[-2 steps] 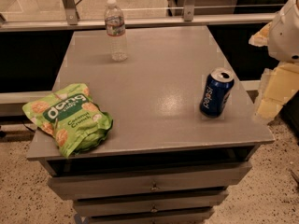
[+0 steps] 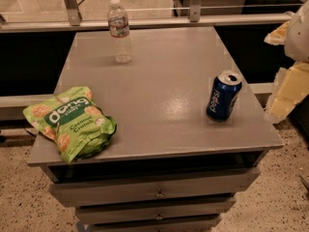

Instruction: Move pepsi can near water bottle

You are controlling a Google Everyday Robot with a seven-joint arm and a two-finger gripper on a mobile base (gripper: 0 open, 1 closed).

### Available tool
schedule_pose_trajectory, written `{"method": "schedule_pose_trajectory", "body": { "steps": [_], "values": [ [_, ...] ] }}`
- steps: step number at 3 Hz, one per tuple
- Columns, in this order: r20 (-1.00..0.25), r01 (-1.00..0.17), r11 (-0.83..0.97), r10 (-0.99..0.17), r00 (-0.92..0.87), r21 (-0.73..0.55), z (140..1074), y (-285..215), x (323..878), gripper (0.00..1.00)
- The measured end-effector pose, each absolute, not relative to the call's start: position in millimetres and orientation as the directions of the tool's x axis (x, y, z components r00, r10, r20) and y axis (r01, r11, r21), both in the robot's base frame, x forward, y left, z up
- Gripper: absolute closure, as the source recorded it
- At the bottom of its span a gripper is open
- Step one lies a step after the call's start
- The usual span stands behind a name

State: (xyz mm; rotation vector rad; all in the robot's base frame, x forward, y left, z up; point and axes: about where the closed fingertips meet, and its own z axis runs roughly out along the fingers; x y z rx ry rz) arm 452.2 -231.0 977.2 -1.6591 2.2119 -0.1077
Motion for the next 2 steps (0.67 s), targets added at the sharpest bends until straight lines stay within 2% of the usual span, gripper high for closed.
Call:
{"method": "schedule_pose_trajectory", "body": {
  "steps": [2],
  "values": [
    [-0.466, -0.848, 0.459, -0.831, -0.304, -0.266, 948, -277, 503, 0.0]
  ]
}}
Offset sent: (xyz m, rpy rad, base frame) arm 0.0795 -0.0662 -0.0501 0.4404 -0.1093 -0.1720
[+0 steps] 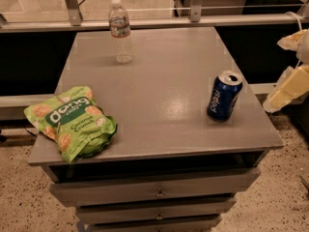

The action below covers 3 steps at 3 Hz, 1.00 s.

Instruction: Move pepsi can near water bottle

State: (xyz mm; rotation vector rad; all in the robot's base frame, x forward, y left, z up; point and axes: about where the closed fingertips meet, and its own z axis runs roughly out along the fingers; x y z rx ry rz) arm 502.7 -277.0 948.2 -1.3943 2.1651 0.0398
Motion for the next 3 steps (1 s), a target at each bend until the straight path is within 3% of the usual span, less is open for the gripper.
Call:
{"method": "schedule_pose_trajectory", "body": {
  "steps": [3],
  "values": [
    [-0.766, -0.852, 0.521, -0.569, -0.299, -0.054, 887, -245, 518, 0.0]
  ]
}}
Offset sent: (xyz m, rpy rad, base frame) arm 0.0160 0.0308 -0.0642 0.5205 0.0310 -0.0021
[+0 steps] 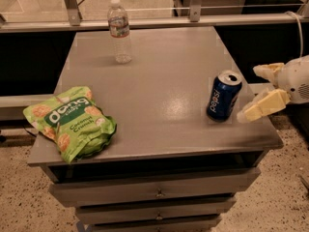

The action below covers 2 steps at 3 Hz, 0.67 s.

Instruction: Move pepsi can near water bottle

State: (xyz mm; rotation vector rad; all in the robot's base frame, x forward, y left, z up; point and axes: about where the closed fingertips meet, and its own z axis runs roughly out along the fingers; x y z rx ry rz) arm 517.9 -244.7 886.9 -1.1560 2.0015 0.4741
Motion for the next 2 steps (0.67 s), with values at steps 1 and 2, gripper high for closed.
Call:
{"method": "schedule_pose_trajectory", "body": {
  "steps": [1, 2],
  "values": [
    [-0.819, -0.854, 0.518, -0.509, -0.263, -0.047, 875, -229, 522, 0.17],
    [-0.861, -0.849, 0.526, -0.451, -0.237, -0.041, 871, -214, 525, 0.41]
  ]
}}
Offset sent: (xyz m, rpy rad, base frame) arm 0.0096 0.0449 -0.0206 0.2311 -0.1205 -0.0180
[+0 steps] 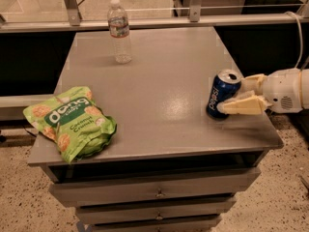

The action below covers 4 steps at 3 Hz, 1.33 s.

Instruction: Move pepsi can near water bottle

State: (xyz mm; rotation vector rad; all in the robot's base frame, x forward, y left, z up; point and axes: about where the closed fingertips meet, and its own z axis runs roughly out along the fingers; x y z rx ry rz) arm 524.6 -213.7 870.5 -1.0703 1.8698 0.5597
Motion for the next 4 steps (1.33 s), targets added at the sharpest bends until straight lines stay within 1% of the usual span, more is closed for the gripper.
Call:
{"method": "schedule_pose_trajectory", "body": {
  "steps": [1, 2, 3, 4],
  "values": [
    [-0.897, -0.858, 0.514, -0.385, -0.215, -0.015, 876, -190, 525, 0.72],
    [-0.912, -0.866, 0.5, -0.358, -0.199, -0.008, 883, -179, 523, 0.96],
    [-0.905, -0.87, 0.487, -0.399, -0.148, -0.073, 906, -173, 527, 1.0],
    [-0.909, -0.87, 0.488, -0.39, -0.145, -0.07, 906, -167, 527, 1.0]
  ]
}}
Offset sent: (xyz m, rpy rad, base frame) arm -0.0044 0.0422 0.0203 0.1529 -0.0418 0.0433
